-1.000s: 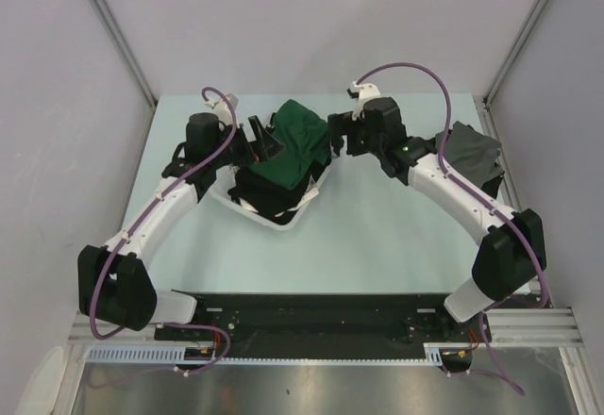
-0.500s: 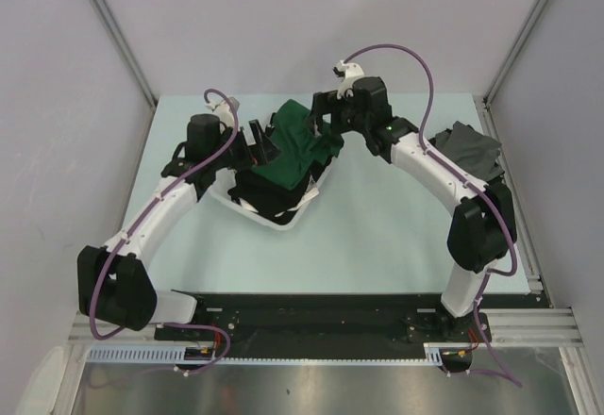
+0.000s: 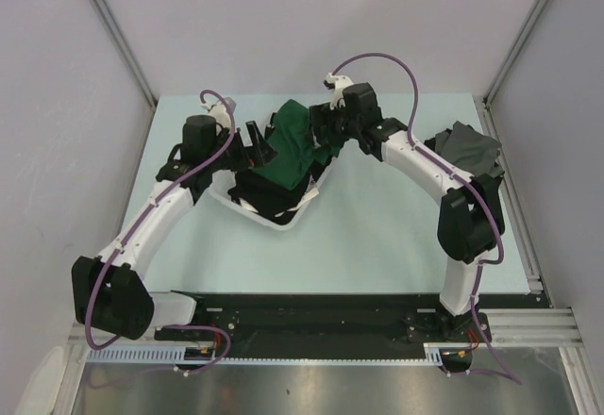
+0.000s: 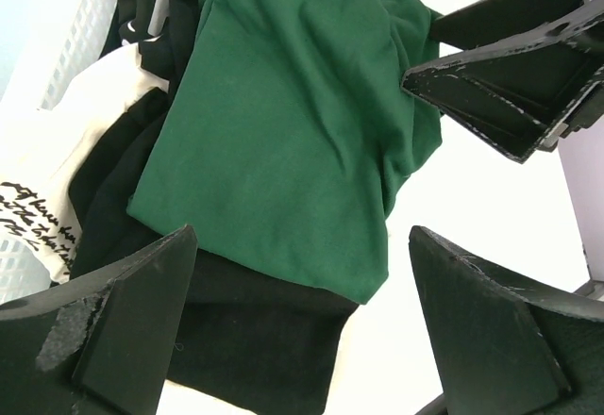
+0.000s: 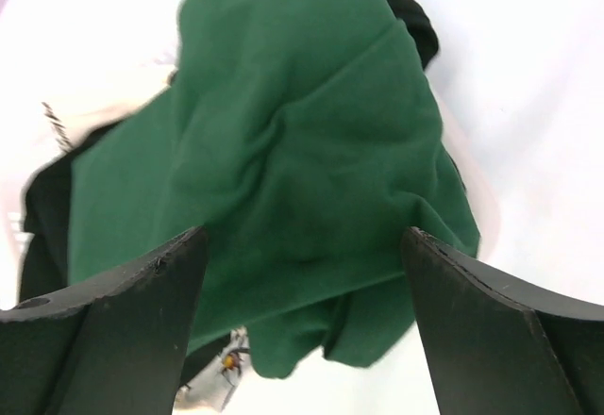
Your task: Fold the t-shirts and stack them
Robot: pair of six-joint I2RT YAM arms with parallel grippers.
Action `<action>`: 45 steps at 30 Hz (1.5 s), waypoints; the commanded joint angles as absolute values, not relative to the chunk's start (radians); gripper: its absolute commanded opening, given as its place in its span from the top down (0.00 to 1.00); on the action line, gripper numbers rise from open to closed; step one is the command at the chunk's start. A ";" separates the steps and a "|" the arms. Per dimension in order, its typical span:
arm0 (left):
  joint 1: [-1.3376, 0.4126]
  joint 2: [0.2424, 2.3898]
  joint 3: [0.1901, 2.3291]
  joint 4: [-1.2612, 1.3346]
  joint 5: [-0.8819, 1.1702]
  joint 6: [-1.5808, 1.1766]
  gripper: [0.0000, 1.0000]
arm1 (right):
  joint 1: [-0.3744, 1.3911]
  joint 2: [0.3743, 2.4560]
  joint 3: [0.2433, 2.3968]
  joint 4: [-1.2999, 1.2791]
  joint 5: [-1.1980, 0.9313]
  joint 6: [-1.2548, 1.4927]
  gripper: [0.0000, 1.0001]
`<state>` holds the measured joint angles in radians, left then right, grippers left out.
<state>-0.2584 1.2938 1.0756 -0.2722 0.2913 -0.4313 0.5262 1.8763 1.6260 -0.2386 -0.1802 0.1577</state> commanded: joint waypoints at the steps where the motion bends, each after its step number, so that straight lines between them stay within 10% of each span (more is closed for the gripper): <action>1: -0.252 1.264 1.086 -0.259 0.293 -0.407 0.01 | 0.526 1.881 1.677 -0.301 -0.130 0.101 0.12; 45: -0.252 1.290 1.055 -0.176 0.362 -0.506 0.01 | 0.376 1.701 1.485 -0.491 -0.121 0.138 0.14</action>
